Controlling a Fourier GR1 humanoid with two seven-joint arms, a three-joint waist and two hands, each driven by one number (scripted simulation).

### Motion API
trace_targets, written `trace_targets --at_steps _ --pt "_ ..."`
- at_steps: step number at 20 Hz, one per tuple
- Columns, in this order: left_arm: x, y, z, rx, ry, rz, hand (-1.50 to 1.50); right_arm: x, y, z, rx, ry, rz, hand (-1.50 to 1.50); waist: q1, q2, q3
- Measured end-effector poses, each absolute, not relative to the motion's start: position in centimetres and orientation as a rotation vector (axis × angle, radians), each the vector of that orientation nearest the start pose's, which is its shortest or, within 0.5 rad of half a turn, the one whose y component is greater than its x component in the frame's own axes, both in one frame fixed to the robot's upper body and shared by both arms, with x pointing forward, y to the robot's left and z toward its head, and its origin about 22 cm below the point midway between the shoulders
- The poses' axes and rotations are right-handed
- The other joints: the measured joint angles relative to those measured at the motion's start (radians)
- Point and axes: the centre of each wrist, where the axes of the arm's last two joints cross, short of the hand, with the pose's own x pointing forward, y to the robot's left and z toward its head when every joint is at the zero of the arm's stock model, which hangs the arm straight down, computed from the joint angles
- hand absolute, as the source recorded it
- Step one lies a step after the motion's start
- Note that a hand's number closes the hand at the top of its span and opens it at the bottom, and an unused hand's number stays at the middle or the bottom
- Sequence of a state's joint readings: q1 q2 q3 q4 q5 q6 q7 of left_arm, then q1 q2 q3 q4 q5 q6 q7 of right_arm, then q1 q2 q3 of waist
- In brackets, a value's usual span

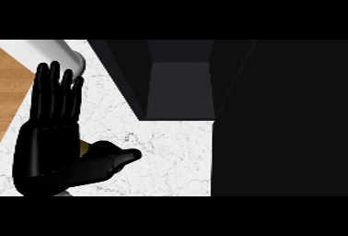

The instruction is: Pick up the wine, place it into the cabinet and close the cabinet

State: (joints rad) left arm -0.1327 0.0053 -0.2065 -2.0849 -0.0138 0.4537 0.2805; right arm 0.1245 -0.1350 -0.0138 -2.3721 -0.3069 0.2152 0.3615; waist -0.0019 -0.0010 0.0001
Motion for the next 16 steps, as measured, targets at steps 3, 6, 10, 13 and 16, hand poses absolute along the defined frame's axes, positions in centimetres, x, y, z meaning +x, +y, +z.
trace_targets --at_steps 3,6,10,13,16 --pt "21.3 17.5 13.4 -0.017 -1.877 0.29 -1.5 15.8 -24.8 16.1 0.268 -1.885 0.247 -1.5 0.001 0.0 0.0" --pt "21.1 18.2 13.2 -0.002 -1.861 0.295 -1.5 15.8 -25.2 16.2 0.251 -1.886 0.252 -1.5 0.001 0.0 0.0" --pt "20.2 18.8 12.6 0.029 -1.846 0.313 -1.5 16.1 -25.0 16.6 0.255 -1.894 0.249 -1.5 0.002 0.0 0.0" --pt "19.8 20.0 11.9 0.062 -1.837 0.319 -1.5 16.3 -24.8 16.5 0.259 -1.904 0.253 -1.5 0.003 0.0 0.0" --pt "19.6 20.5 11.4 0.095 -1.831 0.324 -1.5 16.0 -25.1 16.2 0.252 -1.903 0.25 -1.5 0.002 0.0 0.0"
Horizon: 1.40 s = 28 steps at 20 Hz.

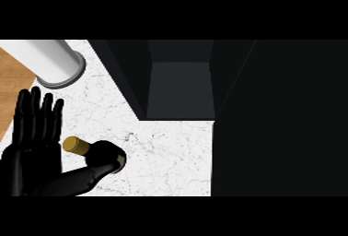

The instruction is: Pick up the wine, place it into the cabinet and close the cabinet

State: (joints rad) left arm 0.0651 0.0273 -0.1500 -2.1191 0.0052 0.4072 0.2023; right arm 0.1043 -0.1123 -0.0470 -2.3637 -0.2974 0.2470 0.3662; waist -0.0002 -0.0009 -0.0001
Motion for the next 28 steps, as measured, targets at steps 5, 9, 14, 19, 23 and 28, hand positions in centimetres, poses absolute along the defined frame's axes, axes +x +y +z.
trace_targets --at_steps 5,9,14,19,23,28 --pt "18.3 21.9 9.8 0.127 -1.804 0.322 -1.5 16.0 -24.6 16.6 0.251 -1.9 0.244 -1.5 0.002 0.0 0.0" --pt "17.7 22.8 8.5 0.148 -1.777 0.321 -1.5 15.8 -25.0 16.2 0.244 -1.896 0.245 -1.5 0.001 0.0 0.0" --pt "17.7 24.0 6.4 0.167 -1.753 0.328 -1.5 16.0 -24.6 16.4 0.263 -1.899 0.244 -1.5 0.001 0.0 0.0" --pt "17.4 25.5 4.5 0.174 -1.726 0.333 -1.5 16.0 -24.2 16.2 0.276 -1.903 0.238 -1.5 0.002 0.0 0.0" --pt "17.0 26.0 2.8 0.181 -1.703 0.34 -1.5 16.2 -23.9 16.8 0.273 -1.896 0.252 -1.5 0.002 0.0 0.0" --pt "17.1 27.3 0.1 0.189 -1.68 0.32 -1.5 15.7 -24.1 16.2 0.273 -1.887 0.26 -1.5 0.0 0.0 0.0"
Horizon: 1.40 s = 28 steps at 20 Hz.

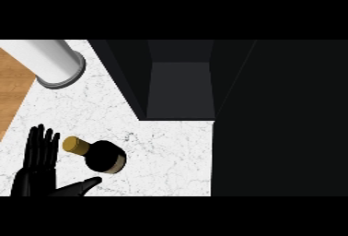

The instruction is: Pick up the wine, place it into the cabinet and close the cabinet

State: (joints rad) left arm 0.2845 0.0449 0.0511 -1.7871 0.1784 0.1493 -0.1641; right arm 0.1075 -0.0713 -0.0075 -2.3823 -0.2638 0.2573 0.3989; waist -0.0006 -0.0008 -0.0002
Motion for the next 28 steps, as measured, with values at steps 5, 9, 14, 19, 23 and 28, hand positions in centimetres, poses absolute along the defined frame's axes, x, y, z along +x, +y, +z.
trace_targets --at_steps 5,9,14,19,23,28 --pt "16.7 28.1 -2.3 0.188 -1.663 0.315 -1.5 15.9 -24.7 16.5 0.247 -1.89 0.263 -1.5 0.0 0.0 0.0" --pt "17.4 28.3 -3.7 0.183 -1.652 0.313 -1.5 16.1 -24.3 16.7 0.258 -1.888 0.264 -1.5 0.0 0.0 0.0" --pt "17.4 29.1 -5.4 0.159 -1.628 0.327 -1.5 16.0 -24.2 16.5 0.267 -1.895 0.256 -1.5 0.0 0.0 0.0" --pt "18.4 29.3 -7.9 0.136 -1.612 0.322 -1.5 16.1 -24.2 16.8 0.26 -1.9 0.256 -1.5 -0.001 0.001 0.0" --pt "18.5 29.5 -9.3 0.124 -1.602 0.32 -1.5 16.0 -24.6 16.7 0.244 -1.892 0.255 -1.5 -0.002 0.0 0.0" --pt "19.2 28.4 -11.0 0.115 -1.592 0.322 -1.5 15.9 -25.0 16.2 0.244 -1.904 0.26 -1.5 -0.002 0.001 0.0"
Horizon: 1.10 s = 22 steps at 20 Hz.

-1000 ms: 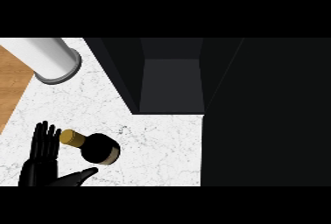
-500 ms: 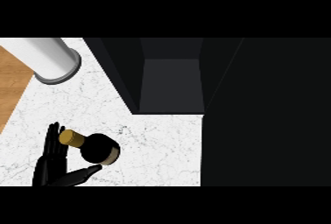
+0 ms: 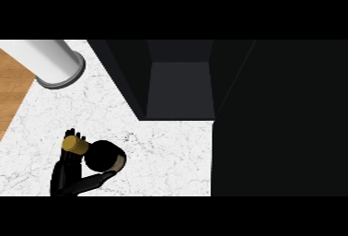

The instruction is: Pick up the wine, place it into the cabinet and close the cabinet

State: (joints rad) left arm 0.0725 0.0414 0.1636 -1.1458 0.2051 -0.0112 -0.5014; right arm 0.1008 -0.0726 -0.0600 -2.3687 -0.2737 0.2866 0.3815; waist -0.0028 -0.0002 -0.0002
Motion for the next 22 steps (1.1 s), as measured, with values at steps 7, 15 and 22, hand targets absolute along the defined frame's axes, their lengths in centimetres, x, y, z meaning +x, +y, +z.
trace_targets --at_steps 7,15,22 --pt "19.6 28.2 -13.0 0.099 -1.588 0.345 -1.5 16.0 -23.7 16.5 0.244 -1.91 0.264 -1.5 0.001 0.0 0.0" --pt "20.1 27.7 -15.1 0.006 -1.605 0.423 -1.5 15.5 -23.8 16.3 0.236 -1.907 0.263 -1.5 -0.001 0.0 0.0" --pt "19.6 27.3 -16.5 -0.029 -1.633 0.425 1.5 15.8 -24.2 16.2 0.245 -1.908 0.261 -1.5 0.001 -0.003 0.007"
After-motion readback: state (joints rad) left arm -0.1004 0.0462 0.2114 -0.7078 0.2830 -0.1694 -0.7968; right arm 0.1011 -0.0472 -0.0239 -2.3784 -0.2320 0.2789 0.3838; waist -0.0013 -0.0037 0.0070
